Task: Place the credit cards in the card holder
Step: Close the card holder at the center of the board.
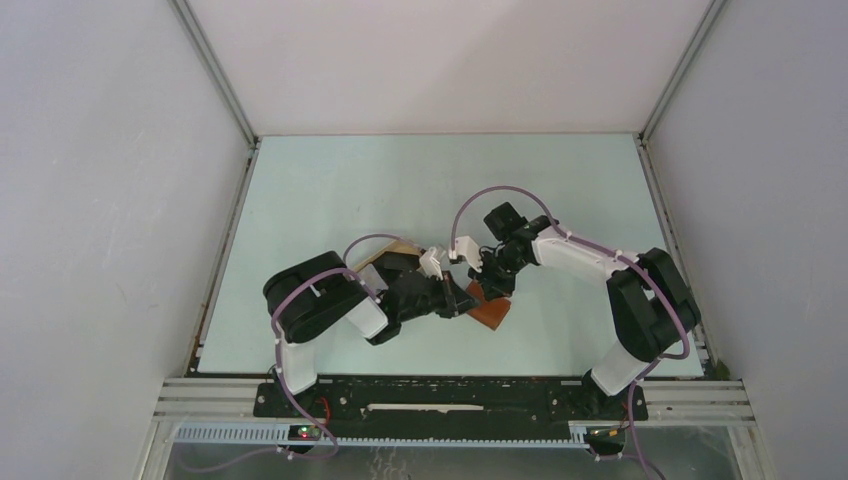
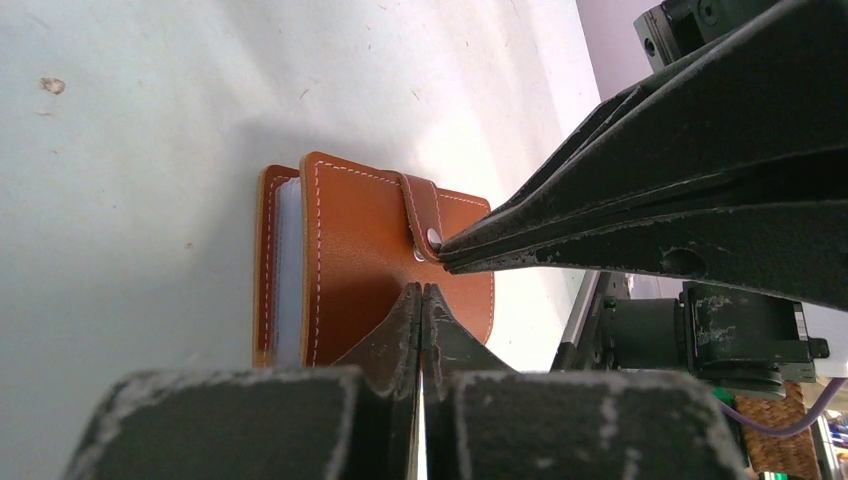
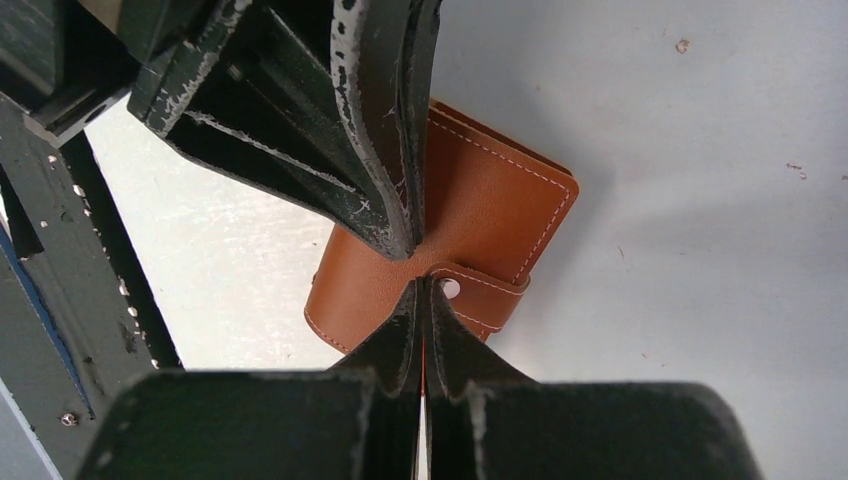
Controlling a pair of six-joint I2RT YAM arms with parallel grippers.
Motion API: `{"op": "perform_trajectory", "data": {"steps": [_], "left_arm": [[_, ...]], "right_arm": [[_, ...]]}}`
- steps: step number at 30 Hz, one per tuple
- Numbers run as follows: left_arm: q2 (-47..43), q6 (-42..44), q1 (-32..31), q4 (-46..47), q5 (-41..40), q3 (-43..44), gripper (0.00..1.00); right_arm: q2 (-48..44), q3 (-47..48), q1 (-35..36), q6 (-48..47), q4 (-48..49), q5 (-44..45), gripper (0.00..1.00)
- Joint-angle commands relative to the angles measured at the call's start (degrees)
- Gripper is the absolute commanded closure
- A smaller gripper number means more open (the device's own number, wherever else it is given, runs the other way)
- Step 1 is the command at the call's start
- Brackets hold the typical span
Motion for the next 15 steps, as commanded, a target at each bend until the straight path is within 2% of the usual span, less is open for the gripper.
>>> {"op": "perform_trajectory", "data": {"steps": [1, 15], "left_arm": [[0.56, 1.02, 0.57, -2.04, -3.24, -2.42, 1.0], [1.32, 0.8, 0.56, 1.19, -1.72, -2.93, 1.0]], "right_arm": [[0.87, -0.39, 2.46, 1.03, -2.22, -3.19, 1.0], [3.41, 0.8, 3.37, 5.34, -1.04, -0.82, 1.0]]}}
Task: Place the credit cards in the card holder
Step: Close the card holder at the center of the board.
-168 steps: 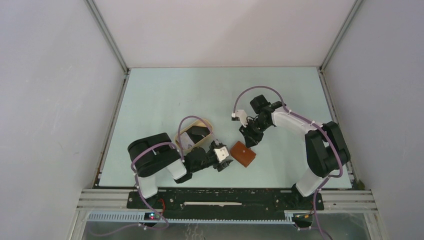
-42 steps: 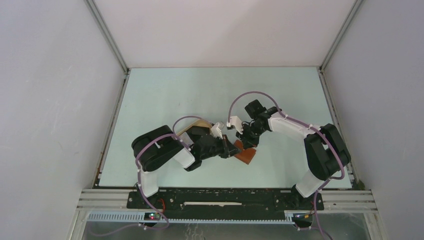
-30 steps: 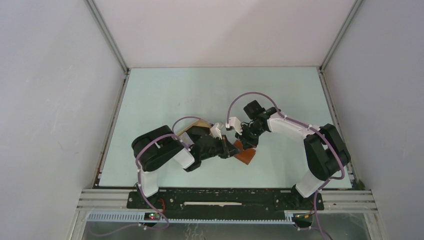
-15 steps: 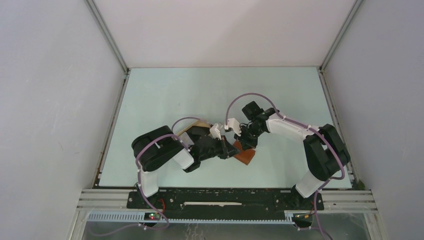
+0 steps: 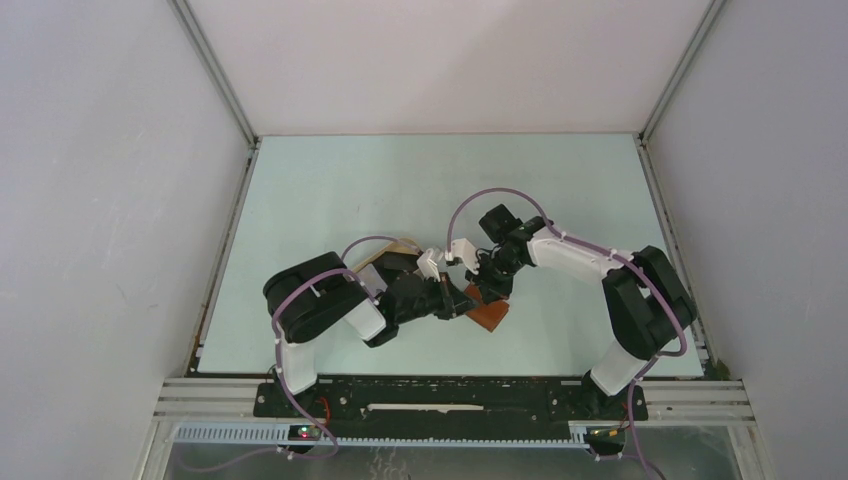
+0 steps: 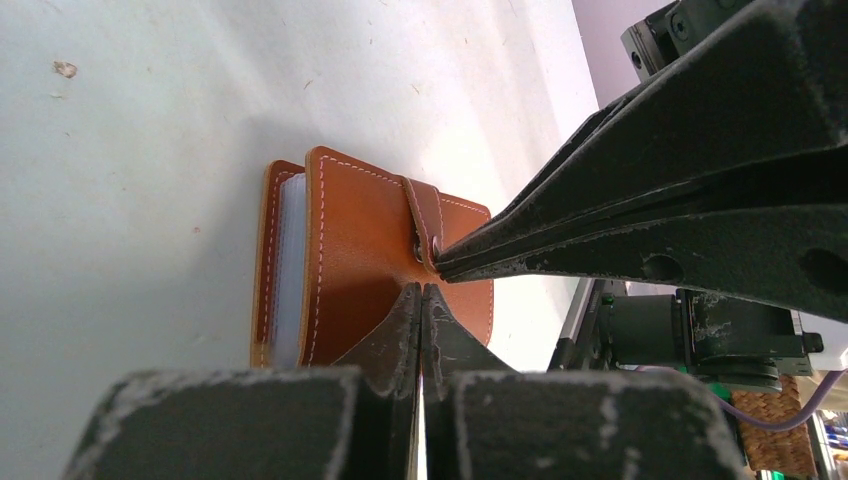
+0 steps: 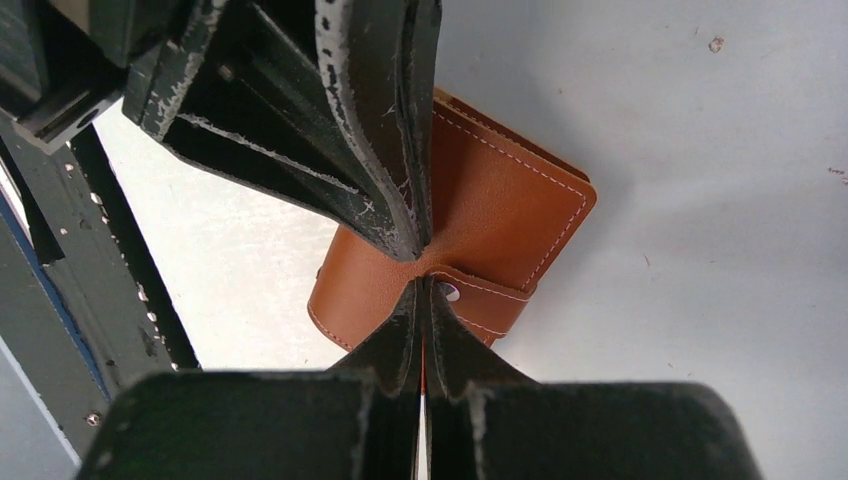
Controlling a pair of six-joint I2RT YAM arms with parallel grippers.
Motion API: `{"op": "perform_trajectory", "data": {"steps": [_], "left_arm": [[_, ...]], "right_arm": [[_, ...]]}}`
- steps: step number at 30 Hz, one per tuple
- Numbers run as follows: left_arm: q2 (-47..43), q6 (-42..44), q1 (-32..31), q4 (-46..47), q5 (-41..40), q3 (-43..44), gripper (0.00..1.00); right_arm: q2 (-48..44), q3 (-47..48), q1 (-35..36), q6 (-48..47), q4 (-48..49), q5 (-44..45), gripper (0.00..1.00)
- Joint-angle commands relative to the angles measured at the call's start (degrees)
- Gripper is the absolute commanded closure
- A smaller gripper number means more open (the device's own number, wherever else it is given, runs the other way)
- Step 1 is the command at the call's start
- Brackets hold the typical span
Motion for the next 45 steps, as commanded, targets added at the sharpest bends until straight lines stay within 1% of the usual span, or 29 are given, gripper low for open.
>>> {"op": "perform_trajectory", "data": {"steps": [1, 6, 10, 15, 21, 25, 30, 45], "left_arm": [[1.44, 1.18, 0.54, -1.3, -1.47, -1.1, 1.0], [1.73, 1.18, 0.53, -0.96, -1.3, -1.1, 1.0], [1.87, 1.18, 0.5, -0.83, -1.1, -0.95, 1.0], [1.93, 1.18, 0.57, -0.83, -1.21, -0.97, 1.0], [2.18, 1.18, 0.57, -0.83, -1.19, -0.92, 1.0], [2.27, 1.18, 0.57, -0.83, -1.02, -0.79, 1.0], [2.2, 1.18, 0.6, -1.01, -1.09, -0.73, 1.0], [2.22, 1.23, 0.63, -1.01, -1.14, -0.84, 1.0]], "right_arm": [[2.4, 0.58, 1.66, 3.88, -0.36, -1.46, 1.0], [2.58, 1.19, 0.26, 5.72, 0.49, -2.42, 1.0], [2.5, 1.79, -0.09, 5.86, -0.19, -4.37, 1.0], [3.78, 2.45, -0.66, 5.97, -0.76, -4.66, 1.0], [3.83, 4.09, -3.63, 4.22, -4.61, -11.91, 1.0], [3.44, 4.12, -4.77, 3.57, -5.5, -14.1, 1.0], [4.73, 4.77, -5.01, 3.55, -6.4, -15.05, 1.0], [6.49, 5.5, -4.89, 6.8, -4.78, -13.47, 1.0]]}}
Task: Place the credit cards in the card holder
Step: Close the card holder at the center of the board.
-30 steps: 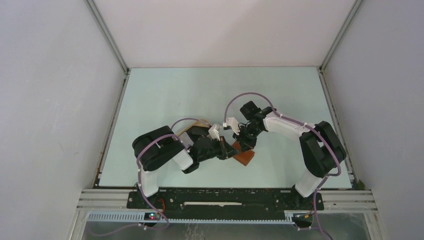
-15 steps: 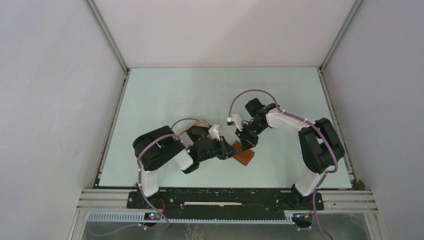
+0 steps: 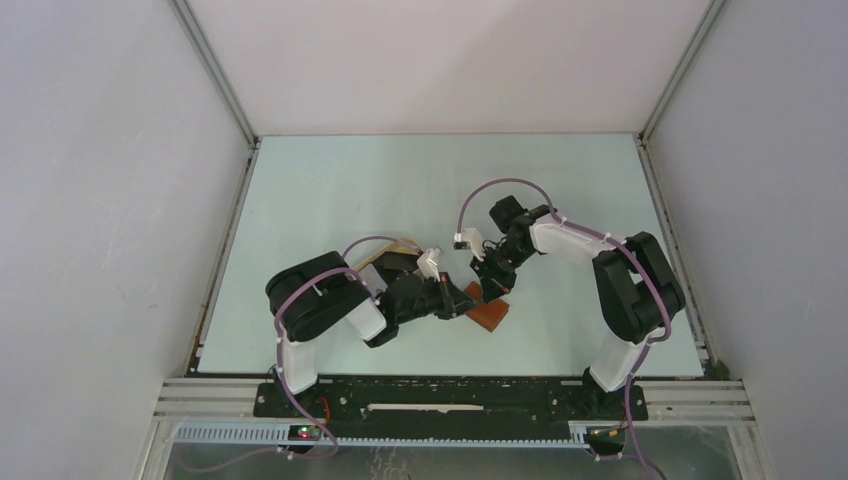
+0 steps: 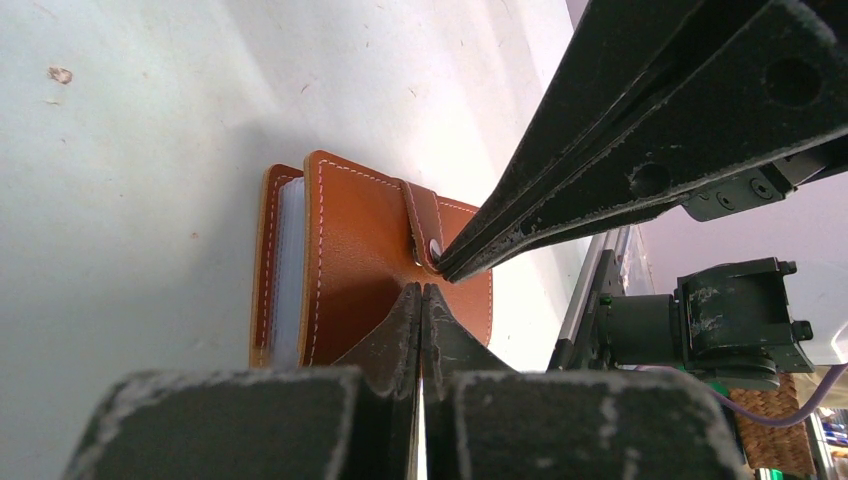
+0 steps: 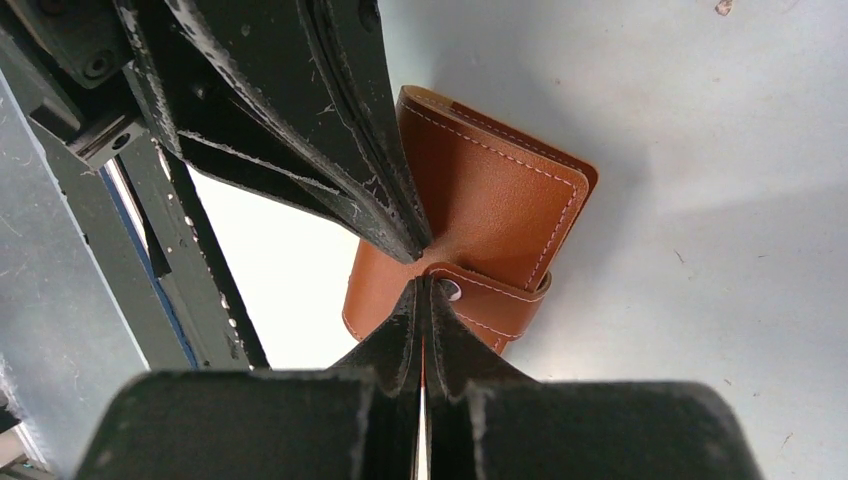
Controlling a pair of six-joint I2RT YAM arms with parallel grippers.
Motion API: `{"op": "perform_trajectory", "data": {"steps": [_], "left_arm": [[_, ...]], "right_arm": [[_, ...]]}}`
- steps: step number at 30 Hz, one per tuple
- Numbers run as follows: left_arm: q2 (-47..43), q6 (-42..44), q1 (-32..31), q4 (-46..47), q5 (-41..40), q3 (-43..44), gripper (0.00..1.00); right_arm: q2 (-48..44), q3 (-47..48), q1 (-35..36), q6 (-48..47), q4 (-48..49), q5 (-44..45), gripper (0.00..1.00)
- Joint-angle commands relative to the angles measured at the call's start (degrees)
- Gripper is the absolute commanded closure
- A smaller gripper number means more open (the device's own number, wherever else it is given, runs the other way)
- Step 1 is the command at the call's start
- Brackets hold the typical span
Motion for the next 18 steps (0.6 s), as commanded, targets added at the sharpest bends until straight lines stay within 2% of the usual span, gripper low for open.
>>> {"op": "perform_trajectory", "data": {"steps": [1, 18], "left_arm": [[1.34, 1.28, 0.53, -2.51, -1.55, -0.84, 1.0], [1.33, 1.29, 0.53, -2.09, -1.37, -1.01, 1.0]], "right_arm": [[1.21, 1.53, 1.04, 2.08, -0.5, -3.51, 1.0], [4.05, 2.42, 0.87, 5.58, 0.87, 1.22, 1.0]]}}
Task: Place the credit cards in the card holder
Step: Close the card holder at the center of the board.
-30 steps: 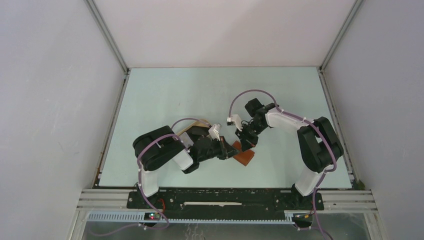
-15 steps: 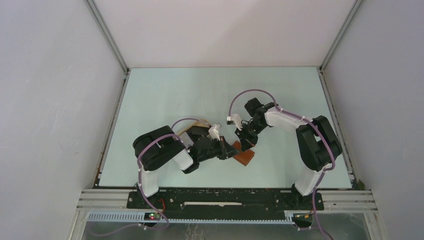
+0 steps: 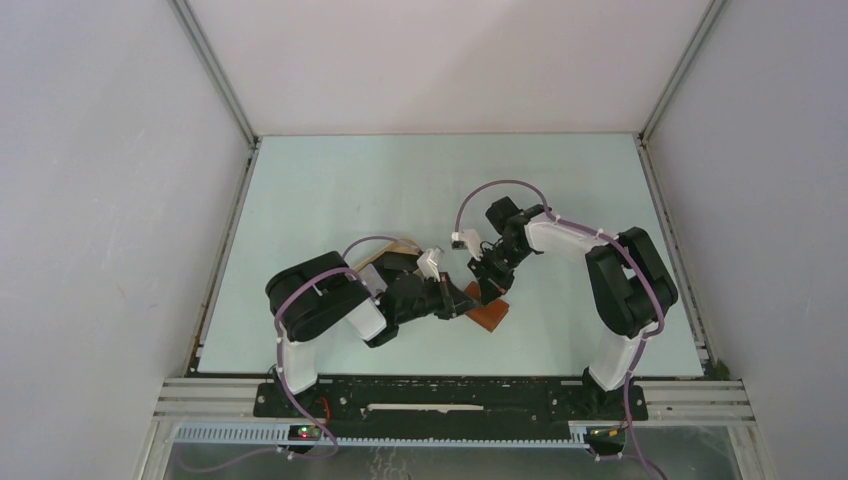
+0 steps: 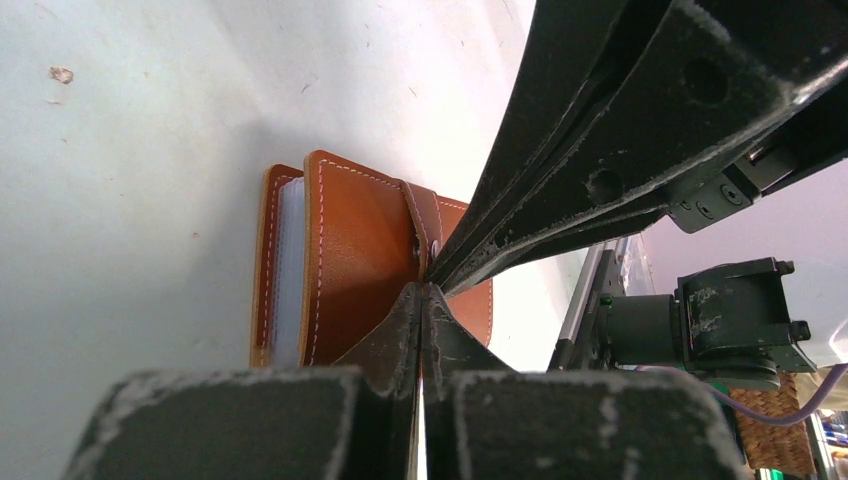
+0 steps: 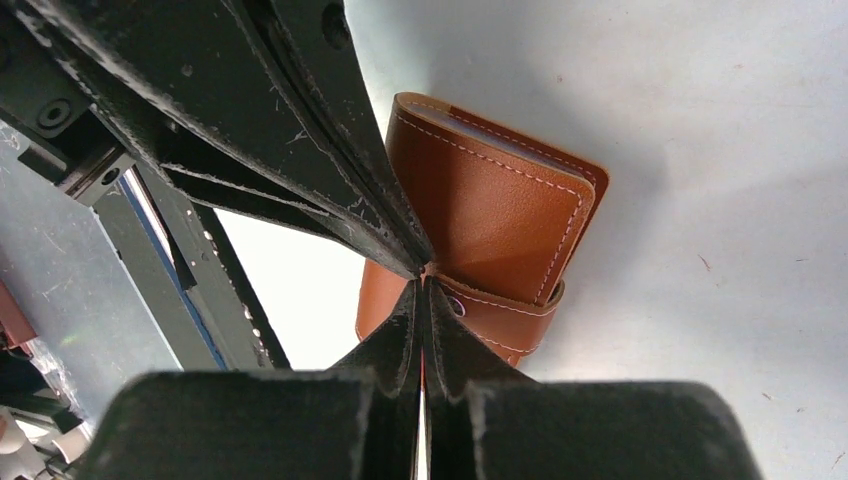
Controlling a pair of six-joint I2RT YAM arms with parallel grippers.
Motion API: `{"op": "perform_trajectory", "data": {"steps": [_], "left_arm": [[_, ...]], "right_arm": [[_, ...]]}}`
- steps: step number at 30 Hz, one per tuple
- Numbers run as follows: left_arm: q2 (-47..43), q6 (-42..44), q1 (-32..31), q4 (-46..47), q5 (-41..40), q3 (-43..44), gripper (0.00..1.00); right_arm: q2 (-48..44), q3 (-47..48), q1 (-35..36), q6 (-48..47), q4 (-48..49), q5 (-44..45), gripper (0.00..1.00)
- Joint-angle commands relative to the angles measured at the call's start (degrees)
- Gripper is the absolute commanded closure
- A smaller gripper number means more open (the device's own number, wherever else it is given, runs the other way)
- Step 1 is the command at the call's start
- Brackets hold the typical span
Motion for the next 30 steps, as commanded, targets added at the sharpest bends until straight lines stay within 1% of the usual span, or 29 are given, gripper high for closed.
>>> {"op": "perform_trajectory", "data": {"steps": [1, 4, 7, 8, 10, 12, 15, 19, 22, 25, 26, 30], "left_arm": [[1.27, 1.29, 0.44, -2.04, -1.44, -1.04, 1.0], [1.13, 1.31, 0.51, -2.03, -1.51, -1.14, 1.0], [0.97, 1.29, 0.51, -2.07, -1.55, -1.19, 1.0], [1.02, 1.29, 0.51, -2.08, -1.54, -1.19, 1.0], [1.0, 1.2, 0.51, -2.03, -1.54, -1.19, 1.0], [1.06, 1.2, 0.5, -2.12, -1.54, -1.18, 1.0], [1.14, 1.04, 0.5, -2.12, -1.61, -1.09, 1.0], [1.26, 0.93, 0.48, -2.12, -1.69, -0.99, 1.0], [1.18, 0.85, 0.51, -2.19, -1.63, -1.01, 1.0], [1.11, 0.85, 0.51, -2.45, -1.58, -0.93, 1.0], [1.18, 0.8, 0.48, -2.47, -1.58, -0.92, 1.0], [1.44, 0.42, 0.51, -2.52, -1.67, -0.75, 1.0]], "right_arm": [[1.48, 1.28, 0.37, 1.14, 1.29, 0.93, 1.0], [1.28, 1.56, 0.15, 0.38, 0.52, -0.6, 0.99], [0.45, 2.04, -0.28, -1.24, -1.01, -3.61, 0.81], [-0.02, 2.02, -0.48, -1.89, -1.48, -4.86, 0.76], [-1.12, 2.12, -0.95, -3.18, -2.52, -8.17, 0.69], [-2.54, 2.35, -1.43, -4.47, -3.69, -10.41, 0.66], [-4.43, 2.39, -1.98, -6.7, -5.03, -12.41, 0.65], [-6.34, 2.32, -2.89, -7.78, -5.53, -12.84, 0.66], [-6.94, 2.15, -3.34, -7.96, -5.4, -12.15, 0.68], [-8.36, 0.72, -3.23, -6.28, -1.47, -8.69, 0.7], [-8.96, 0.01, -2.86, -5.83, 0.22, -6.26, 0.7], [-12.12, -4.55, 0.06, -6.15, 6.97, 2.77, 0.64]]}}
